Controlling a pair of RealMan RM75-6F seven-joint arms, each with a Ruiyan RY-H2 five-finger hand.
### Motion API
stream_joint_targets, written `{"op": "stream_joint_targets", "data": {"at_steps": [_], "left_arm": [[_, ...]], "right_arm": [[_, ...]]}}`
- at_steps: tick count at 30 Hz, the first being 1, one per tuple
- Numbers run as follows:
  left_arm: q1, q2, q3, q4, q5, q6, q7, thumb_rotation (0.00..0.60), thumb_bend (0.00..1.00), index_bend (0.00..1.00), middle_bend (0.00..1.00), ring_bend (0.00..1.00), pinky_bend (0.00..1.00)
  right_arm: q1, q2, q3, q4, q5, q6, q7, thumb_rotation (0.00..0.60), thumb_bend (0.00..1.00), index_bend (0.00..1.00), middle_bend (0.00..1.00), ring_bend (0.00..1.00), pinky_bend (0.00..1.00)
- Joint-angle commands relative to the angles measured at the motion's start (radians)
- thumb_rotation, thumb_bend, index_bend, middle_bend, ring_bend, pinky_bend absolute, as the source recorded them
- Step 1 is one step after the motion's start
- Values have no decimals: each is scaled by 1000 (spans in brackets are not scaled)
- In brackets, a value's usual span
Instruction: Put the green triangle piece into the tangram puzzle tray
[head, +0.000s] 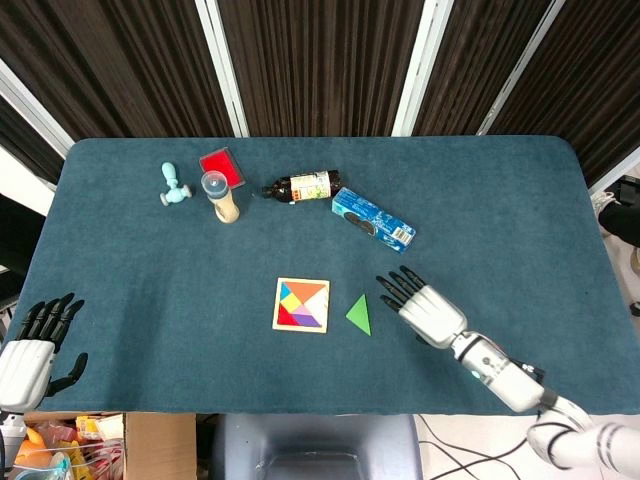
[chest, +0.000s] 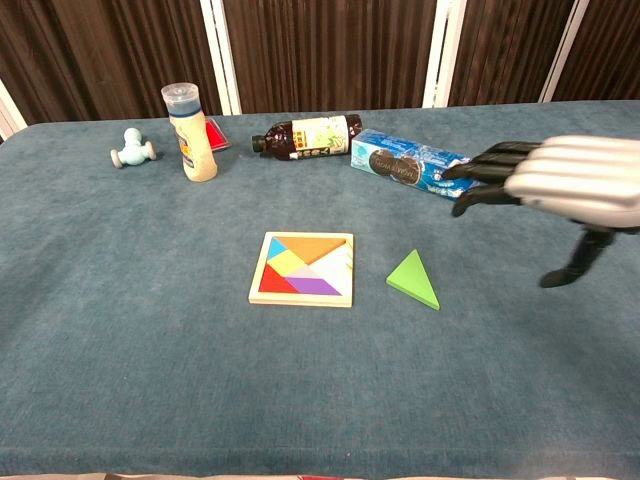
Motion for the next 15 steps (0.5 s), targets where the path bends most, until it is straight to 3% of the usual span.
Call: {"op": "stream_joint_targets", "data": {"at_steps": [1,6,15], "left_arm": [[0,1,-2,-2,-5,-1,0,600,438,0,0,0,31],[0,8,-2,-8,-12,-7,-9,600,437,0,0,0,30],[3,10,-8,-1,-23,-2,-13,600,451,0,0,0,30]], "right_arm": [[38,-40,1,37,5,-31,-15,600,233,383,0,0,0],[96,-95,-7,104,-3,-68,31,600,309,445,0,0,0],[160,-188,-7,190,37,-118,-1,600,320,448,0,0,0]]}}
